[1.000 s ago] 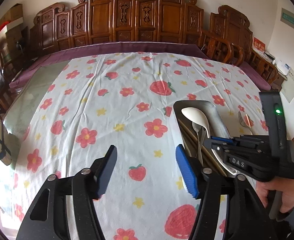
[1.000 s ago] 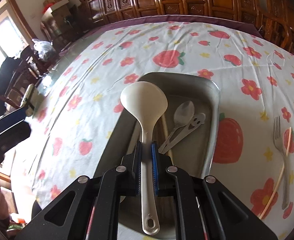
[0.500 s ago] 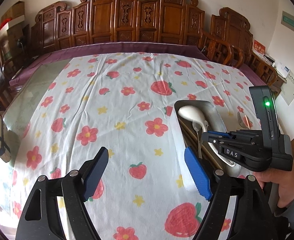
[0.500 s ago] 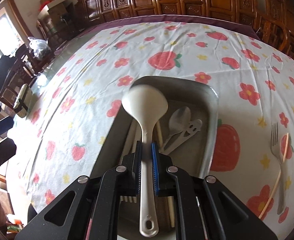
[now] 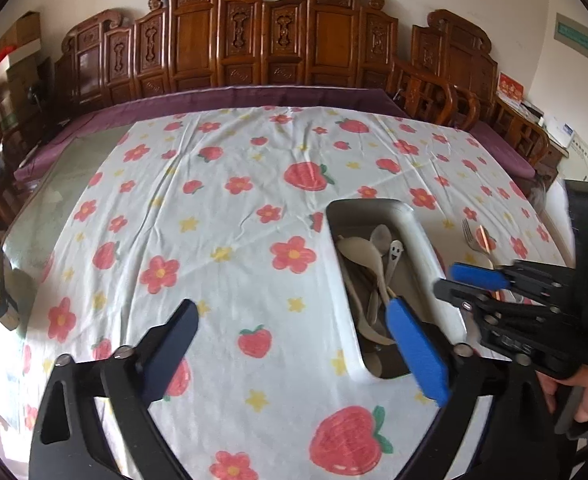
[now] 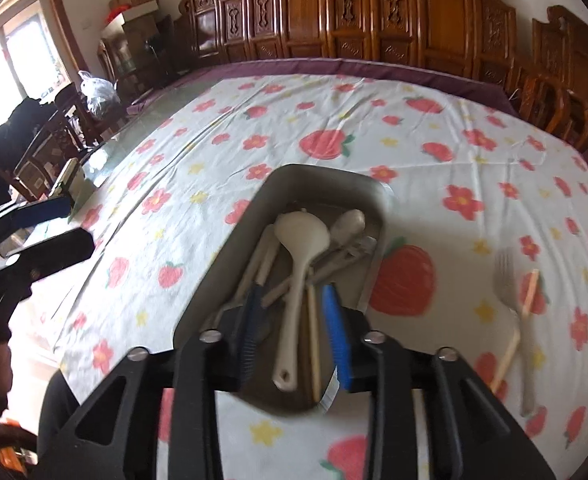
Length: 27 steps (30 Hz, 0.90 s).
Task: Organize utensils
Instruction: 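Lower the ladle into the tray with the right gripper while the left withdraws, then move both grippers toward the metal fork and chopstick on the cloth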
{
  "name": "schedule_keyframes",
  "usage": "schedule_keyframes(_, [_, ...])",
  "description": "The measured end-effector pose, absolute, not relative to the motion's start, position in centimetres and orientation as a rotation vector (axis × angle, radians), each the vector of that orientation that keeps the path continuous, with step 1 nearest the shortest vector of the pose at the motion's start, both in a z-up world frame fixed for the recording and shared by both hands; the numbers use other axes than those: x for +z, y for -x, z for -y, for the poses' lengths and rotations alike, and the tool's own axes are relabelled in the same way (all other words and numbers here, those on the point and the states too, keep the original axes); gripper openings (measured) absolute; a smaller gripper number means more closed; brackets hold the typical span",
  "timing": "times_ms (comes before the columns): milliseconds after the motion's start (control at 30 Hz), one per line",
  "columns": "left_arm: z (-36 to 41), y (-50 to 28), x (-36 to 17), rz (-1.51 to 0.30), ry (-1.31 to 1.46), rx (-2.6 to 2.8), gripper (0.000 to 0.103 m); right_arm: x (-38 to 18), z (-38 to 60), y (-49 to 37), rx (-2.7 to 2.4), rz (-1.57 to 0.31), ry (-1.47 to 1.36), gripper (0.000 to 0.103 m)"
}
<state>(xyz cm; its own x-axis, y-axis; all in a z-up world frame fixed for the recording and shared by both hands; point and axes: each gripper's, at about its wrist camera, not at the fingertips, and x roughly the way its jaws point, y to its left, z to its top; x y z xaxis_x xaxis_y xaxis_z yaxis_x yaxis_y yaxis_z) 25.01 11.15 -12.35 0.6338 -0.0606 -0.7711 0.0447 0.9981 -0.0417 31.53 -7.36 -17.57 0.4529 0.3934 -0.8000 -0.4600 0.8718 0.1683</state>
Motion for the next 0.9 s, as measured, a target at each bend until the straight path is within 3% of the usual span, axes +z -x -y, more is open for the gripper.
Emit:
schedule_keyframes(167, [-8.7, -25.0, -12.4, -0.877, 0.004, -0.102, 0.094, -17.2, 11.0, -29.7, 0.507, -0.966, 0.089, 0.048])
schedule_keyframes(267, [-7.0, -25.0, -12.6, -0.875, -0.013, -0.124, 0.094, -17.1, 13.7, -28.9, 0.485, -0.963, 0.072, 0.06])
schedule_keyframes(767, [2.0, -26.4, -14.8, -0.919, -0.063, -0.275, 0.094, -21.6, 24.4, -32.5, 0.322, -1.041, 0.11, 0.06])
schedule_keyframes(900, [4.0, -27.0, -15.5, -0.939, -0.08, -0.302, 0.094, -23.8, 25.7, -34.6, 0.297, -1.087, 0.122, 0.053])
